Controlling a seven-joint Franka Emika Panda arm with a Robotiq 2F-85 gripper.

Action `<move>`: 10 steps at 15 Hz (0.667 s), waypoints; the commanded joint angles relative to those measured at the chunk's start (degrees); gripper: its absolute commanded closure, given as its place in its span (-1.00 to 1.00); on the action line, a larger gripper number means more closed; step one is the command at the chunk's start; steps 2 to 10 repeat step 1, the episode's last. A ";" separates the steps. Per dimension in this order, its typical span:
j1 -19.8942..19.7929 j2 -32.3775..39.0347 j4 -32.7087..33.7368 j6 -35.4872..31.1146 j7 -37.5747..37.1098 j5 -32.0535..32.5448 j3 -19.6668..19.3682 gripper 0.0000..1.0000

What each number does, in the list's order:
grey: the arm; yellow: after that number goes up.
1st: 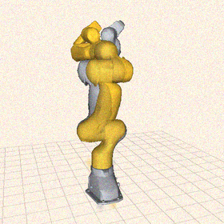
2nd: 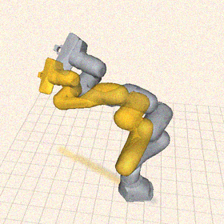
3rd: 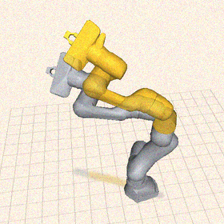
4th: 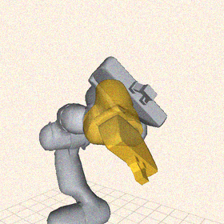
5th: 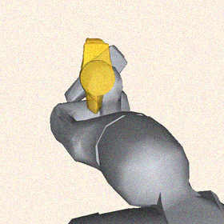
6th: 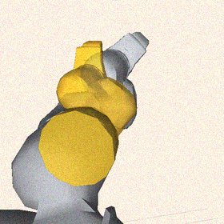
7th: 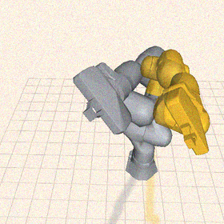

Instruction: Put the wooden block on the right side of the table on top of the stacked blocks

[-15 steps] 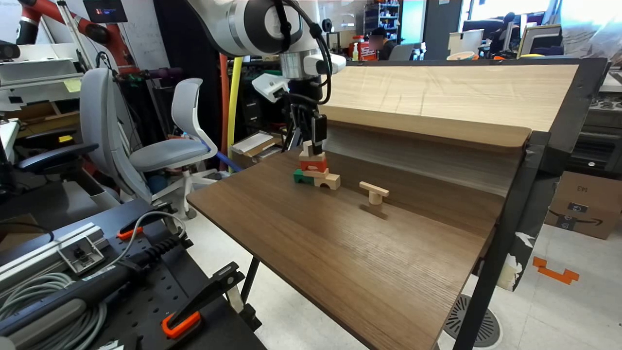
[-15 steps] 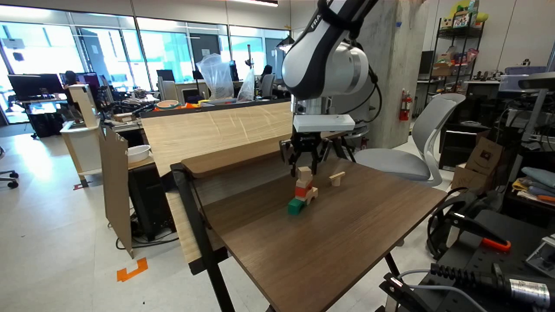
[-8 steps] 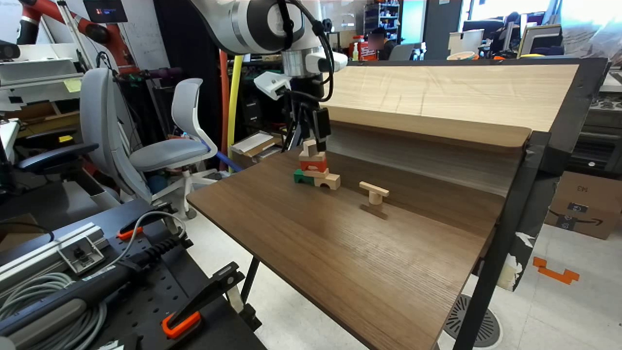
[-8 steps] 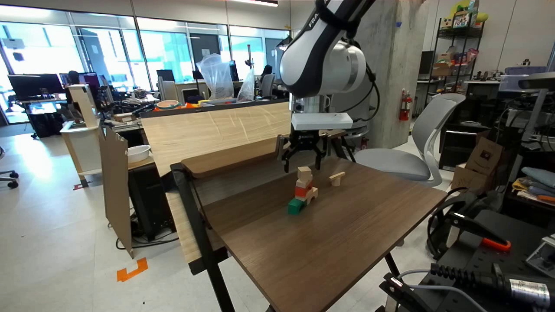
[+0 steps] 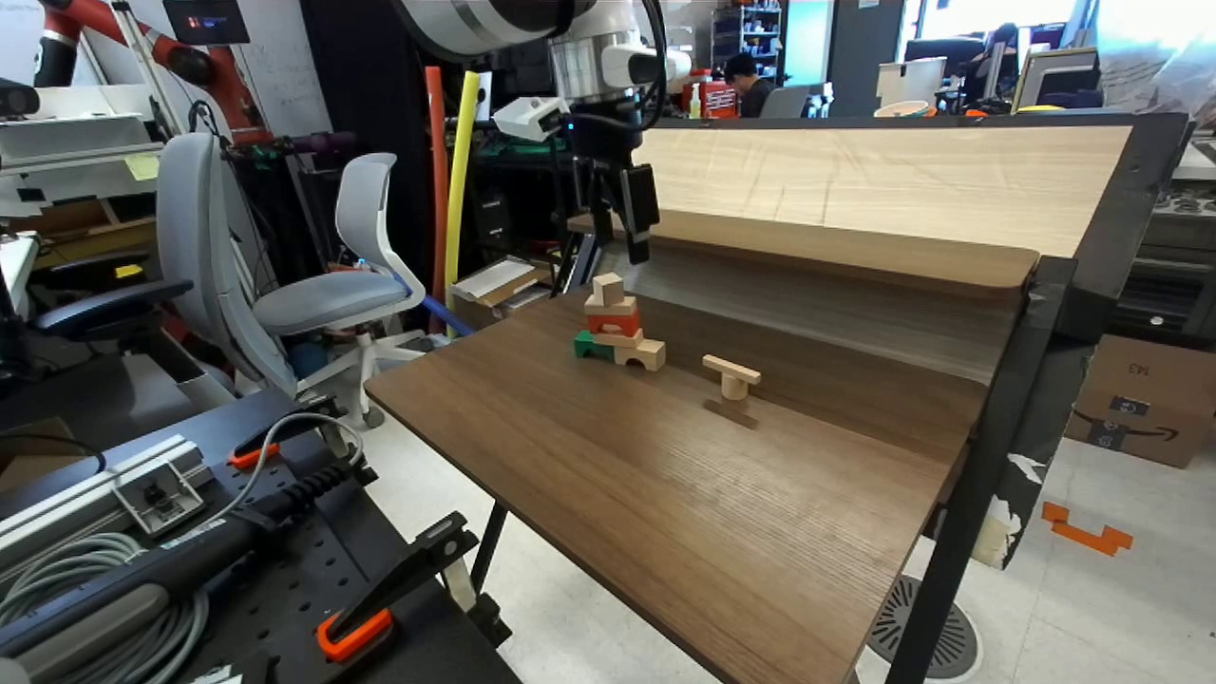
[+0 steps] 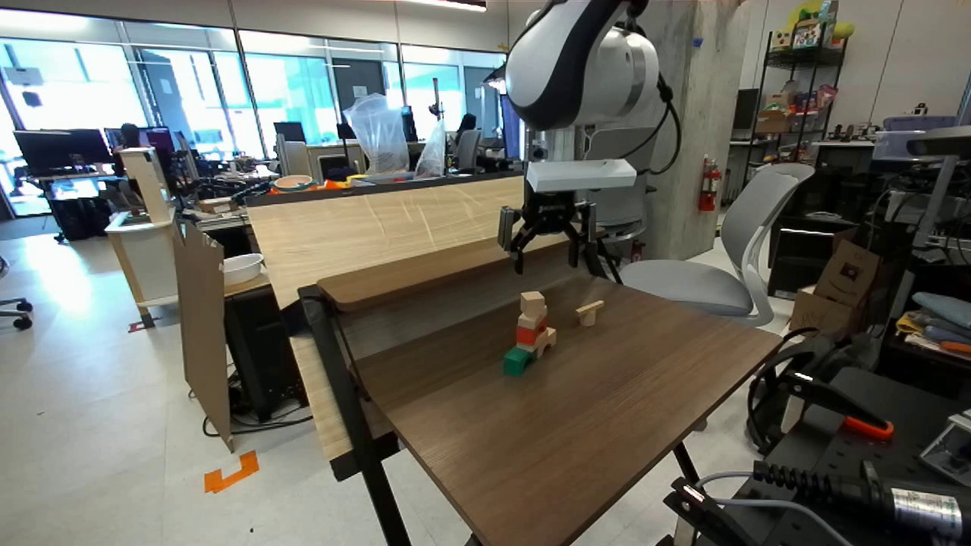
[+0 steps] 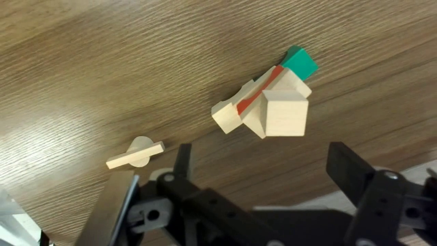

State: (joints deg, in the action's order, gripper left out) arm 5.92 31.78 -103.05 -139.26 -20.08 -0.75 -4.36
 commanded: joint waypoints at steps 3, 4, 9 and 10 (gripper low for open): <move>-0.17 -0.39 -0.30 0.13 -0.07 0.23 0.19 -1.00; -0.17 -0.39 -0.30 0.13 -0.07 0.23 0.19 -1.00; -0.17 -0.39 -0.30 0.13 -0.07 0.23 0.19 -1.00; -0.17 -0.39 -0.30 0.13 -0.07 0.23 0.19 -1.00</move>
